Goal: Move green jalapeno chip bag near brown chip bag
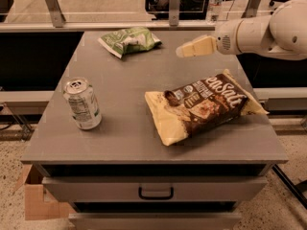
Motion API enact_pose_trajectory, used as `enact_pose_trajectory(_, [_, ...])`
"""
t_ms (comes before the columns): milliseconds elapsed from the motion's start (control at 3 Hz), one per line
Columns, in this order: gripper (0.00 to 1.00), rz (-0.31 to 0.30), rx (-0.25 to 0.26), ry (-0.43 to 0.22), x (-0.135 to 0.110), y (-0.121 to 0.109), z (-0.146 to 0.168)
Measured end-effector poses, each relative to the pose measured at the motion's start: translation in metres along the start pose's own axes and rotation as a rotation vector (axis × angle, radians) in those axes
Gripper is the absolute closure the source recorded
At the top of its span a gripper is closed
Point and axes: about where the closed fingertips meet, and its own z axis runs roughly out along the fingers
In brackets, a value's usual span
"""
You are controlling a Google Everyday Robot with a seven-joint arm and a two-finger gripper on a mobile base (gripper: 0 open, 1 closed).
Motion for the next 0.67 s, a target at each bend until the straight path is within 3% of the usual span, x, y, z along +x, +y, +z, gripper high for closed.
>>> enact_pose_trajectory(333, [0.0,-0.01,-0.052,-0.029,-0.007,-0.007,0.053])
enact_pose_trajectory(667, [0.0,-0.018,-0.035,-0.009,-0.012,-0.002,0.086])
